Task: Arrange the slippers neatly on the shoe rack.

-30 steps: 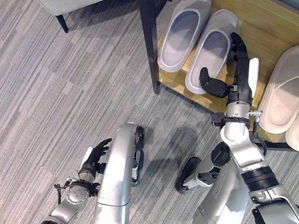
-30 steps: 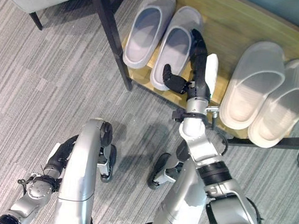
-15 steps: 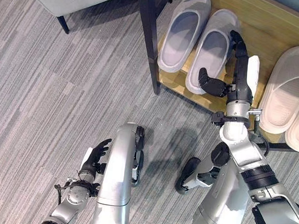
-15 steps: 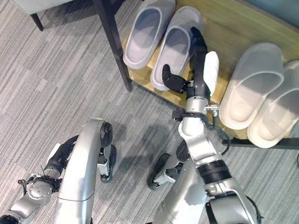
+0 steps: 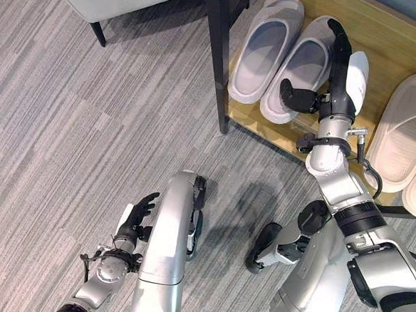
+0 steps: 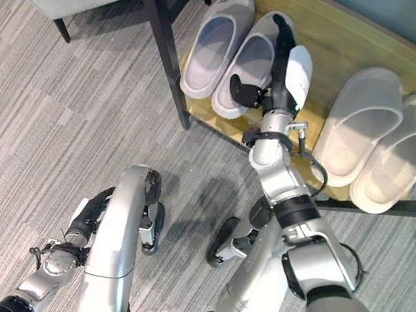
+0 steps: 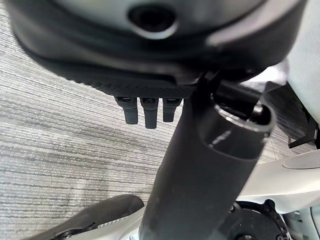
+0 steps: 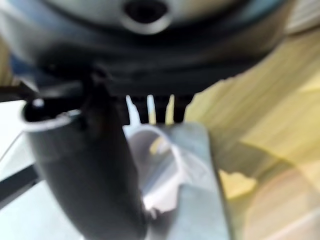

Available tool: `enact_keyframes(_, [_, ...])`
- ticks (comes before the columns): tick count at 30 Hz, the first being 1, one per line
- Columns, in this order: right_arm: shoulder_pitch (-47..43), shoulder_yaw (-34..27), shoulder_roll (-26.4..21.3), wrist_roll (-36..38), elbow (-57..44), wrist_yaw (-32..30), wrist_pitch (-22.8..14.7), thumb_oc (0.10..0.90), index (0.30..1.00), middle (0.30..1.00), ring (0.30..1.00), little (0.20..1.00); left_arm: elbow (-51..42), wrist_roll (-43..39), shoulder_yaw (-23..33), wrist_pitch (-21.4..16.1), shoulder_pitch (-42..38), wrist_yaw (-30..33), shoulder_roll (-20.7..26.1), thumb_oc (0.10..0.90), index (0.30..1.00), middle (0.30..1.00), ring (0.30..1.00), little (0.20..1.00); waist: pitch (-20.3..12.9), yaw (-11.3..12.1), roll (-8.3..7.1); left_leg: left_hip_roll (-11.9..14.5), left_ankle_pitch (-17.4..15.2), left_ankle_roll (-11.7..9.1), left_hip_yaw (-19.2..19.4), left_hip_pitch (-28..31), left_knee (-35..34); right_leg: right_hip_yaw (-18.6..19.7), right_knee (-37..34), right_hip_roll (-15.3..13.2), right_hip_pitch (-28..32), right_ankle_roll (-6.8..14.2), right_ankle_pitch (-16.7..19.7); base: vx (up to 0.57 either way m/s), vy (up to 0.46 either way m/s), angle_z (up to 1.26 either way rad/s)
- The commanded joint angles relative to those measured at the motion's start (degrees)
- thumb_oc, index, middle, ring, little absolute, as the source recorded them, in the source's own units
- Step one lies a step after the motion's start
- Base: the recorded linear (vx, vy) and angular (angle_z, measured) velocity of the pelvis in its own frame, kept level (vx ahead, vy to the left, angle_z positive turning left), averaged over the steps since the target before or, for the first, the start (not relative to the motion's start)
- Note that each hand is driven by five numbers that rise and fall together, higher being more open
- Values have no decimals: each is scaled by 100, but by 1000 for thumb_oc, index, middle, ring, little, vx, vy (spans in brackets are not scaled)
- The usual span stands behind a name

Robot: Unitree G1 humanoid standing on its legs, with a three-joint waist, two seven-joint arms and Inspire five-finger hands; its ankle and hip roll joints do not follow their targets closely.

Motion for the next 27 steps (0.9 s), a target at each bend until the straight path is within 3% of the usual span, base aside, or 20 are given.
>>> enact_keyframes(1, [-633, -3, -86, -65, -706, -283, -372, 800, 900, 900, 900, 900, -297, 91, -147, -365, -269, 235, -107, 800, 900, 900, 900, 900, -223, 175, -106, 272, 179, -562, 108, -356, -267, 290, 776, 78, 371, -177, -6, 0, 0, 0])
enact_keyframes(21, [845, -776, -506, -1015, -2865, -75, -440, 800, 900, 900, 900, 900, -392, 323, 129, -323, -80, 209, -176, 800, 900, 900, 900, 900, -223, -18, -197, 339, 175, -535, 89, -356, -167, 278, 753, 117, 368, -128, -50, 0, 1, 0])
enact_keyframes(27, [1594, -1120, -598, -1129, -3827, 31, -690, 800, 900, 900, 900, 900, -521, 349, 295, -355, 57, 216, -183, 800, 900, 900, 900, 900, -223, -117, -244, 372, 179, -519, 121, -356, -147, 310, 766, 133, 367, -127, -80, 1, 1, -1])
